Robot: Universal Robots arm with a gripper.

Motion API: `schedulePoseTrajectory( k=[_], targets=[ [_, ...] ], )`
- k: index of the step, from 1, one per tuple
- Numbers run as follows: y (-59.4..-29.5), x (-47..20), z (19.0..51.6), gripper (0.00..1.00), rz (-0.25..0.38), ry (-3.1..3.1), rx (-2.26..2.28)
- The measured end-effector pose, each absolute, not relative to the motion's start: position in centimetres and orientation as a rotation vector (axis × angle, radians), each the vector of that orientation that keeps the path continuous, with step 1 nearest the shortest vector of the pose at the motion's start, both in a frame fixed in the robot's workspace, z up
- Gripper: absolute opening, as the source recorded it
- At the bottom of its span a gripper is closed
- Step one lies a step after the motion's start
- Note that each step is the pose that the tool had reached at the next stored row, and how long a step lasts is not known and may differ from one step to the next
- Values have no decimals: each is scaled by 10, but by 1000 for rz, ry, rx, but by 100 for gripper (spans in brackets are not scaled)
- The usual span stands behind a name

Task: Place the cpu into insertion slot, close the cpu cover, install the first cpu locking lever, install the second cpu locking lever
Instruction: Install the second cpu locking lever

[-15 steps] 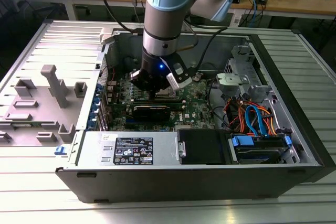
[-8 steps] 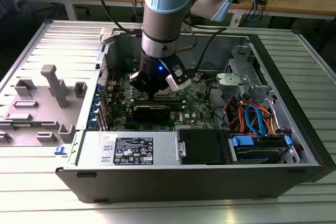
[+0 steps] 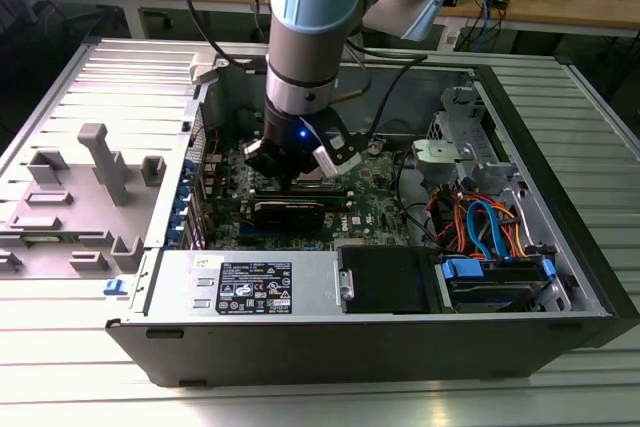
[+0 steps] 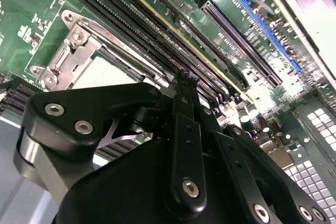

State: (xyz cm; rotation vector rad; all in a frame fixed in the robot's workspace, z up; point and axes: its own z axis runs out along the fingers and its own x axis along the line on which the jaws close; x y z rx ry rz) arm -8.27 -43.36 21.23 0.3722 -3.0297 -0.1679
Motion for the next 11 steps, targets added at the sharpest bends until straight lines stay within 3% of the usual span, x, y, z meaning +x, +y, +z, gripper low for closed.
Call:
schedulePoseTrajectory(
  k=[11],
  targets=[
    [-434,-84,207,11,-194,-3027,394]
  ],
)
